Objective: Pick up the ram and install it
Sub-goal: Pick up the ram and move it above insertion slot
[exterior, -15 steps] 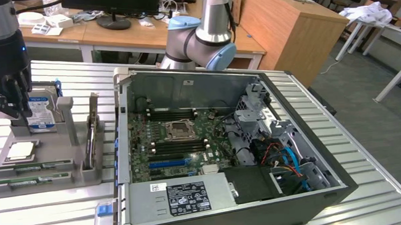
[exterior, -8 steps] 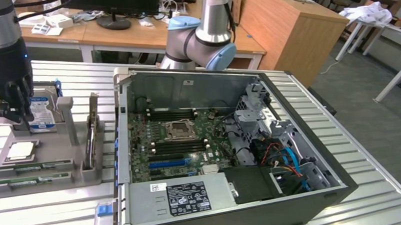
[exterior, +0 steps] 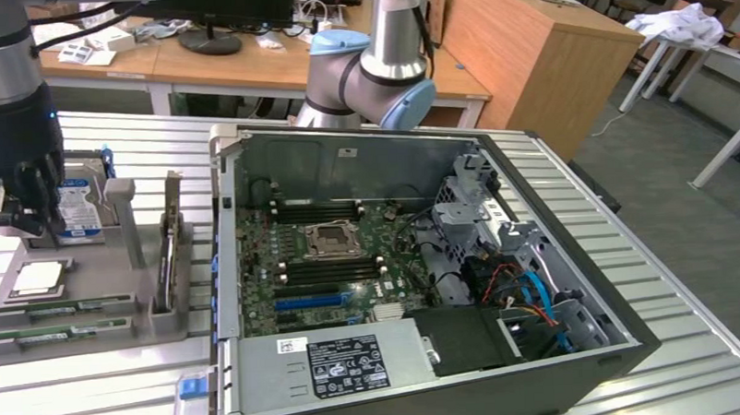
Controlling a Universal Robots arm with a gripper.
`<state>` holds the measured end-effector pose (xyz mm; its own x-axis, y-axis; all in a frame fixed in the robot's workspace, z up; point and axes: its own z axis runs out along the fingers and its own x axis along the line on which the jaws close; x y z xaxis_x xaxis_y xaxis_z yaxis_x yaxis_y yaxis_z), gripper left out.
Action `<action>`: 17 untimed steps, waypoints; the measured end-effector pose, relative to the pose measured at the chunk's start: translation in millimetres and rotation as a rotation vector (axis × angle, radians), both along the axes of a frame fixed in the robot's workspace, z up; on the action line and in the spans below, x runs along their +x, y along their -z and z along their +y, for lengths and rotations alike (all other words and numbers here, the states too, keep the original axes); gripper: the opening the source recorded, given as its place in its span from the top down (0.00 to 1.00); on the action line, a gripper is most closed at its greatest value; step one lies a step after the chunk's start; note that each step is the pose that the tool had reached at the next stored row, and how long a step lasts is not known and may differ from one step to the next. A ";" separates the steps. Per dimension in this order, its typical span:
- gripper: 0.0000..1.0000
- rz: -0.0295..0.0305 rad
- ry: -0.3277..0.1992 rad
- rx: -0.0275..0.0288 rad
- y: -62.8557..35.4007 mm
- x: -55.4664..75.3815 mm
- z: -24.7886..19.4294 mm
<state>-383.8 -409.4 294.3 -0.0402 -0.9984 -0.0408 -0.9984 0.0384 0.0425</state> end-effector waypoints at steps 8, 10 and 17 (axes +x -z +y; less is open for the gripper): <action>0.70 -0.0001 0.000 0.0000 11.3 0.0 0.0; 0.70 -0.0001 0.000 0.0000 14.0 0.0 0.0; 0.70 0.0000 0.000 0.0000 23.3 0.0 -0.1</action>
<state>-383.9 -409.4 270.9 -0.0402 -0.9984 -0.0408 -0.9984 0.0385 0.0425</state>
